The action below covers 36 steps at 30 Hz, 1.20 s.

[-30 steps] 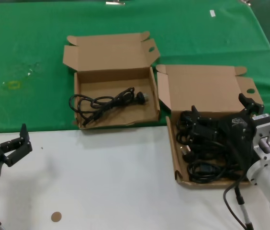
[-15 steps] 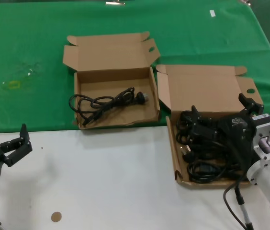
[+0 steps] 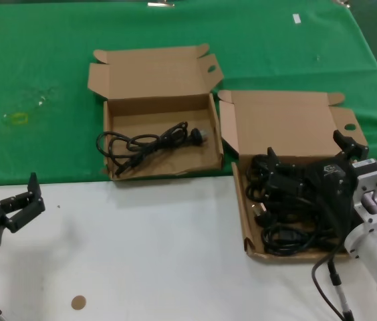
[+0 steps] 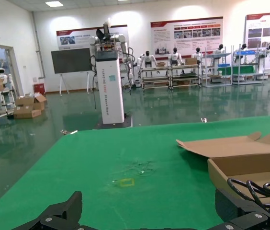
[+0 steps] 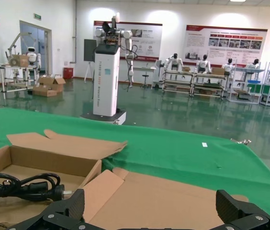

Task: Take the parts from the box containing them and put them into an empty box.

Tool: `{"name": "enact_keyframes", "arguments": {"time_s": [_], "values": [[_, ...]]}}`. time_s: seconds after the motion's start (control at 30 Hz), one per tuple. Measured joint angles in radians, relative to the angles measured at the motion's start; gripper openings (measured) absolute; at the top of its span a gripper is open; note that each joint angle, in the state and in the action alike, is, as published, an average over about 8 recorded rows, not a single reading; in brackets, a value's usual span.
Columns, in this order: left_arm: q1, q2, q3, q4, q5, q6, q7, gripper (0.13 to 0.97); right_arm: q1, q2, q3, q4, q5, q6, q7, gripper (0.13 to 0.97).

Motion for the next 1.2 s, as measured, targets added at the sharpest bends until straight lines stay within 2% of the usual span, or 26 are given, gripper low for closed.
{"name": "enact_keyframes", "arguments": {"time_s": [1.2], "values": [[0.0,0.0,0.0,0.0,0.0,0.0,0.0,0.966,0.0,0.0,0.0,0.0,0.0,0.0,0.0,0.966]]}}
